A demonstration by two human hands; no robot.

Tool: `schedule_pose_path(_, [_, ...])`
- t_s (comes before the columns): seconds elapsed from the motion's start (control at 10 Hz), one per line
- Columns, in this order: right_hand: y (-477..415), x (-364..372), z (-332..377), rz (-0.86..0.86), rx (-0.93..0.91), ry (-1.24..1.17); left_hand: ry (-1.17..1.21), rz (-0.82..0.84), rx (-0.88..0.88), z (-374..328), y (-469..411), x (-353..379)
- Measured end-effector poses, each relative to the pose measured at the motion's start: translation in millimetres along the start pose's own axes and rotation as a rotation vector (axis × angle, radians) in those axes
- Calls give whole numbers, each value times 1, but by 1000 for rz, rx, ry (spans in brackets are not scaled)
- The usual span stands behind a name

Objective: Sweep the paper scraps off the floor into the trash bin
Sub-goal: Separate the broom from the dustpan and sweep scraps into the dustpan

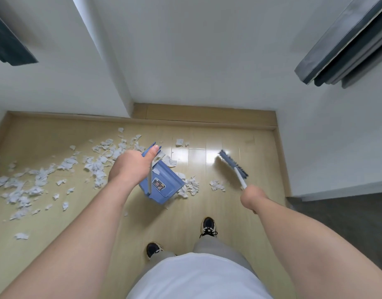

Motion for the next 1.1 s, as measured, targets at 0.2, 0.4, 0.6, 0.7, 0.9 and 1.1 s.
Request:
schedule_pose_path(0.2, [-68,22,-59,81,134,-296,-73,-44,-55,-12,5,11])
schedule_pose_path(0.4, [-69,34,-60,288,113,-404,-115,-86,-97,-15,3,19])
schedule_pose_path(0.6, [-38,32,2,367,-62,-448,-116,-160,-156,5,2,-11])
schedule_pose_path(0.7, [-17,38,34,395,-91,-468,-99,-189,-177,26,-4,-39])
schedule_pose_path(0.9, [38,60,107,401,-112,-533,-104,-159,-167,80,-11,-88])
schedule_pose_path(1.1, [89,101,194,452,-11,-607,-147,-89,-85,150,-17,-134])
Point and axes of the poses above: each hand's wrist, its own y-axis away from the middle knuckle, its own x-axis out of the palm, z = x × y, the point moved 7 cm from there along -y, towards the middle knuckle, and after that the axes turned 15 degrees about y, right-handed, at the moved point
